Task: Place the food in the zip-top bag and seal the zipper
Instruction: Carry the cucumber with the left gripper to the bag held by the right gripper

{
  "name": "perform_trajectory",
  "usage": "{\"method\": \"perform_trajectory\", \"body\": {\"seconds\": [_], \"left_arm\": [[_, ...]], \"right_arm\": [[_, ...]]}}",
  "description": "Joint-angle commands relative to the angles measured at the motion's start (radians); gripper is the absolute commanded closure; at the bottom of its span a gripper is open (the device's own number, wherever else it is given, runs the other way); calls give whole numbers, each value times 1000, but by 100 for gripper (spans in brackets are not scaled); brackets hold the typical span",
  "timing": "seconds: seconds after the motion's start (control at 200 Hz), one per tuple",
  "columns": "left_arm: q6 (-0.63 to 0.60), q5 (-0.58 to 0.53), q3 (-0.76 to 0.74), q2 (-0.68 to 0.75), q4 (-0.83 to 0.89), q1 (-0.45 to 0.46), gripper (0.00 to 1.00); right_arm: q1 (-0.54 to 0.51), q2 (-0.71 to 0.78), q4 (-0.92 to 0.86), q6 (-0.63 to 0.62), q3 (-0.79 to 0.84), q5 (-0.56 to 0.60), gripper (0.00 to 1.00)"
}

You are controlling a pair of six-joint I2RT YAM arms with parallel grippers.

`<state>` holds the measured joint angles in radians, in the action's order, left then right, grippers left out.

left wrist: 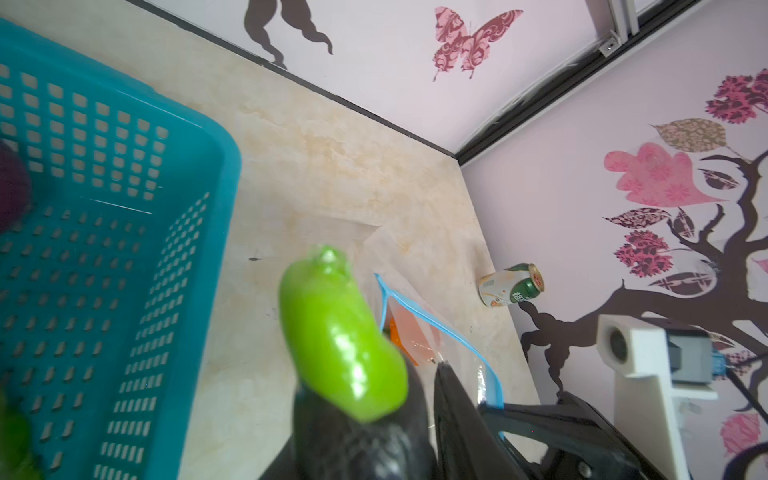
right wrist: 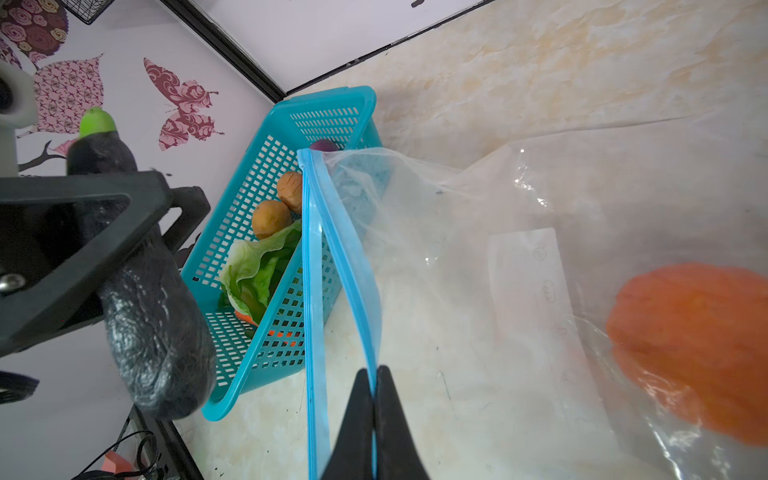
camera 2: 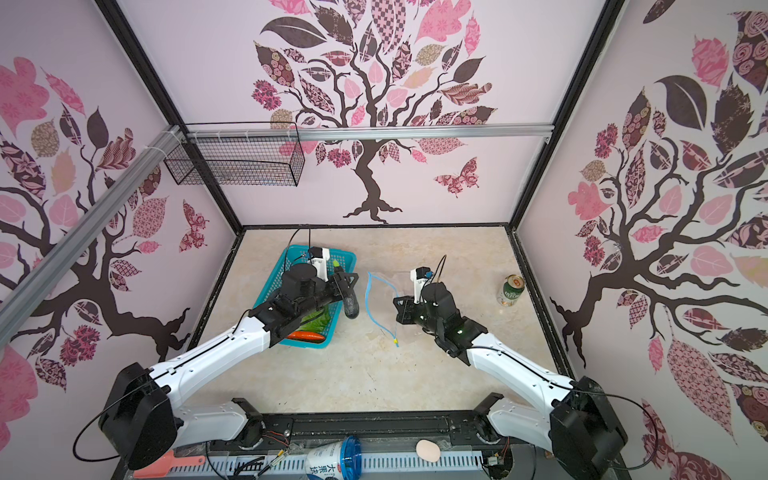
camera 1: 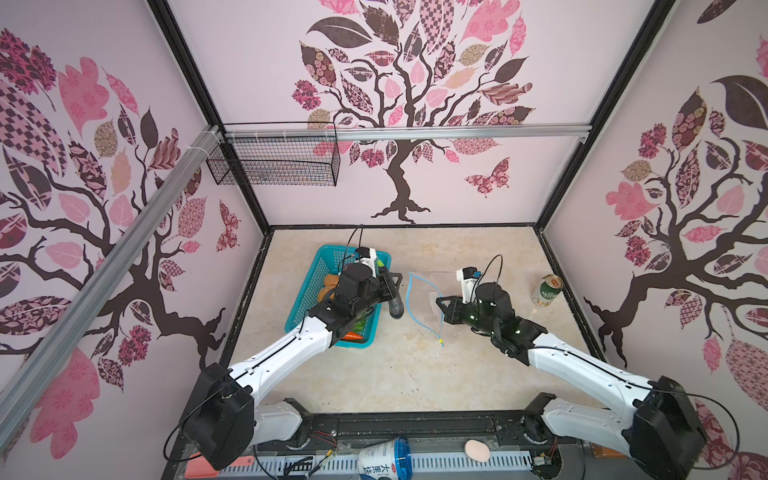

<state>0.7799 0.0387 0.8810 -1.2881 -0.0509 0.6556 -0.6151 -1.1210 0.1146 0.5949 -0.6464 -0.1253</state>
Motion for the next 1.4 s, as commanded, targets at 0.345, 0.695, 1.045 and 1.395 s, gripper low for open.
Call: {"method": "perform_trajectory", "body": {"seconds": [0.345,0.695,1.045,1.395], "left_arm": [[14,-364,-84,-78,-352,160,65],[-28,-374,-94,-164,-416,226,66],[-8,-298,-82,-214,-296,270,64],[-22,-256,75,-229,-18,265,26]], "right_arm": [[-5,24,24,97,-44,-65,100],[-5,46,8,117,-85,-45,100],[-5,43,25,123,-78,-31,100],[-5,68,12,99,-54,-20,100]]}}
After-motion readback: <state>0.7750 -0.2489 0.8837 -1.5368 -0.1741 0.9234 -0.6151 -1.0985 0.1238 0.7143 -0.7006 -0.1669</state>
